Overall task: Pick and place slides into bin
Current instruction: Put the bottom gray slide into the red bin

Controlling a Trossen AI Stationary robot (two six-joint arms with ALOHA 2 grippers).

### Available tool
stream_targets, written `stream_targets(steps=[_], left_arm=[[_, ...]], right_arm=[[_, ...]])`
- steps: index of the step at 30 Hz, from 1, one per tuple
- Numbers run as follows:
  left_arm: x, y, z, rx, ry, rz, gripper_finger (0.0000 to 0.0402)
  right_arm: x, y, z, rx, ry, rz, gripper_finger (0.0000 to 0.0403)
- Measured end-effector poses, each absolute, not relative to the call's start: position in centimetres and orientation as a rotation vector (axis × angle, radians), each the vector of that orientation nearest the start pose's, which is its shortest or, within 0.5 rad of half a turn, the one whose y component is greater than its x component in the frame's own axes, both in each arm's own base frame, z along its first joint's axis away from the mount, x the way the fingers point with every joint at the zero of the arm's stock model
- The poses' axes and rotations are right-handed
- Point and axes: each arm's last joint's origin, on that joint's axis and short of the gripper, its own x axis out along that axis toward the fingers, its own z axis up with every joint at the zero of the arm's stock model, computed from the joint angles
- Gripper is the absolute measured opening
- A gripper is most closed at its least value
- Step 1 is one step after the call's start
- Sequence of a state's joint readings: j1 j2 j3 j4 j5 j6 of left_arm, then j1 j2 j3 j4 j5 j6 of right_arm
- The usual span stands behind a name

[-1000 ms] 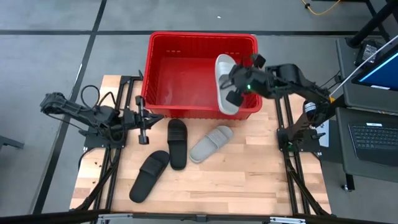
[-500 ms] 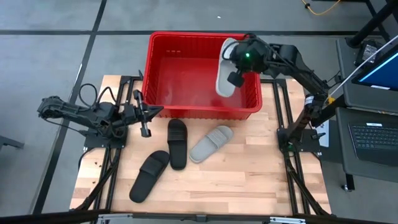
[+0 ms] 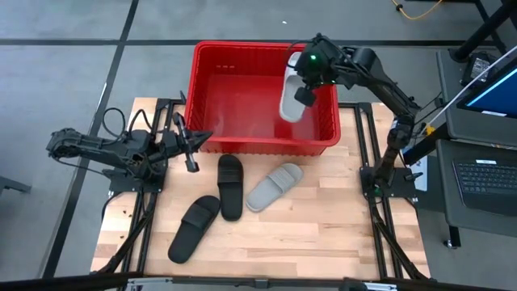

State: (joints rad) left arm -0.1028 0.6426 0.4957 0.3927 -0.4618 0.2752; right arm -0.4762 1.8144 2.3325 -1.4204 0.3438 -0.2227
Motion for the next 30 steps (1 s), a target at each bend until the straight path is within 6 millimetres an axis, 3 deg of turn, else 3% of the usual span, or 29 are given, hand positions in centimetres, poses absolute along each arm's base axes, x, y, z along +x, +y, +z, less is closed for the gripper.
stream_targets(steps=[10, 16, 30], left_arm=[[15.1, 0.1, 30.8, 0.205, -0.183, 0.414, 0.0002], [15.1, 0.2, 30.8, 0.202, -0.180, 0.437, 0.0005], [15.0, 0.4, 30.8, 0.195, -0.171, 0.485, 0.0005]], right_arm=[[30.0, -19.1, 42.6, -0.123, 1.151, -0.555, 0.0000], [29.7, -20.3, 41.2, -0.091, 1.251, -0.535, 0.0000], [29.9, -21.3, 40.6, -0.047, 1.198, -0.490, 0.0000]])
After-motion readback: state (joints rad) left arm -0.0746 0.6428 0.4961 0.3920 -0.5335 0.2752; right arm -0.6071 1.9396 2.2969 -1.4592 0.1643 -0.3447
